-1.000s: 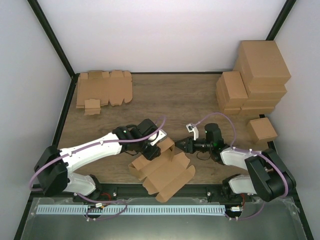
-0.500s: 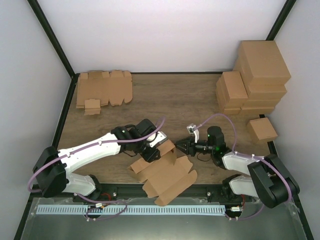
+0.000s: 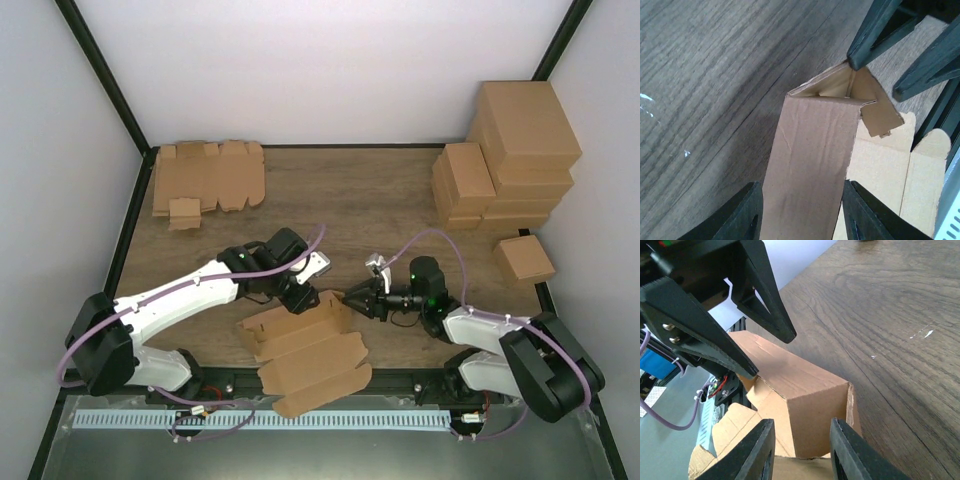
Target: Fold the paper box
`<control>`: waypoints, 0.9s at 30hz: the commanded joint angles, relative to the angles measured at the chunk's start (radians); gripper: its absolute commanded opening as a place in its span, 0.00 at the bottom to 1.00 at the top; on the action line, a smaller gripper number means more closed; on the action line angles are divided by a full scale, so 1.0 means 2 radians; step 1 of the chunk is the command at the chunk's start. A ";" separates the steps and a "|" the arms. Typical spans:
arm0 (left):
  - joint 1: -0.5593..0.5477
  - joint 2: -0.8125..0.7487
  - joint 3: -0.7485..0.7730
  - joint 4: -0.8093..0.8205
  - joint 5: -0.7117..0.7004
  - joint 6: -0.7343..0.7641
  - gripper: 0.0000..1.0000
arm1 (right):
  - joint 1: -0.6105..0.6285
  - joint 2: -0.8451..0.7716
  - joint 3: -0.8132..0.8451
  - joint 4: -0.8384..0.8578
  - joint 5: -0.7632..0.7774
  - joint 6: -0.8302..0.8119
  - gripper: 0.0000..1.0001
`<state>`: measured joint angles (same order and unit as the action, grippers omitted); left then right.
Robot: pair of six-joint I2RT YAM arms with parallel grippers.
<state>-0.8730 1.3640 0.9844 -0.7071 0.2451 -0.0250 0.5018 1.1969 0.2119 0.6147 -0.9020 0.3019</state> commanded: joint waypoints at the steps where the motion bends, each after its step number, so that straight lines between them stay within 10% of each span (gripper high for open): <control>1: 0.001 -0.003 0.016 0.012 0.001 0.011 0.46 | 0.007 0.013 0.014 -0.012 0.013 -0.017 0.32; 10: 0.001 0.019 0.004 0.018 0.014 0.002 0.47 | 0.018 0.014 0.015 -0.026 0.026 -0.013 0.34; 19: 0.001 0.029 -0.004 0.024 -0.001 -0.004 0.49 | 0.032 -0.040 0.013 -0.092 0.108 0.043 0.64; 27: 0.000 0.043 -0.008 0.029 -0.032 0.000 0.45 | 0.032 -0.049 0.051 -0.177 0.126 0.072 0.64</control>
<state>-0.8730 1.4368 0.9836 -0.6727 0.2237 -0.0280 0.5598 1.1217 0.2634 0.3542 -0.6983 0.4042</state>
